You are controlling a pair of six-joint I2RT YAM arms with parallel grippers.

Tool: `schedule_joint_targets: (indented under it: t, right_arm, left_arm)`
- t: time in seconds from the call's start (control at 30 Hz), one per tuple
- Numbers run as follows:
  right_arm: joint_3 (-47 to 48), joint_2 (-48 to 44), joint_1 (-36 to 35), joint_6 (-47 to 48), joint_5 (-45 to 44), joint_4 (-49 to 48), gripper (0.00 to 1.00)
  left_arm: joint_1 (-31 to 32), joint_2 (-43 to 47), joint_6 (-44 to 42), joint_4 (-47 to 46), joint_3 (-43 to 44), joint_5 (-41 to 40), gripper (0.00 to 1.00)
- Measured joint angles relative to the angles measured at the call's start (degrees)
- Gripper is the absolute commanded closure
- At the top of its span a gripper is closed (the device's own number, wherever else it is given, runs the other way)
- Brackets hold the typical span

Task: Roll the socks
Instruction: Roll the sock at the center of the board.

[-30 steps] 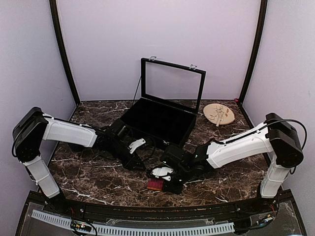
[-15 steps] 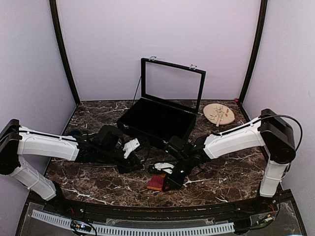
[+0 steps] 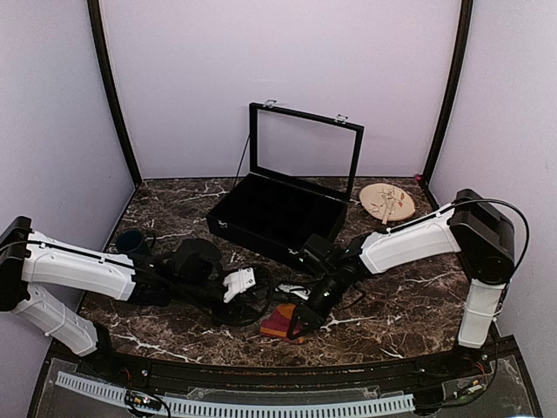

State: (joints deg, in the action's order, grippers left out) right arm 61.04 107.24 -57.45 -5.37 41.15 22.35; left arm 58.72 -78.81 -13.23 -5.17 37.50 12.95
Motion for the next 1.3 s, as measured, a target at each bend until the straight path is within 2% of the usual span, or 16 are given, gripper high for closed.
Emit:
schedule_joint_targets:
  t: [0.17,0.7,1.3]
  right_arm:
    - [-0.09,1.36,0.11,-1.18,2.64,-0.26,1.0]
    - [-0.74,1.75,0.15,-2.71,4.92,-1.07,1.0]
    - [-0.85,1.75,0.15,-2.64,5.92,-0.9,1.0]
  left_arm:
    - [2.89,-0.92,-2.64,0.02,0.04,-0.09,0.59]
    - [8.94,-7.87,-9.79,3.08,4.66,-0.61,0.59]
    - [10.29,-11.87,-16.22,3.34,6.56,-5.16,0.59]
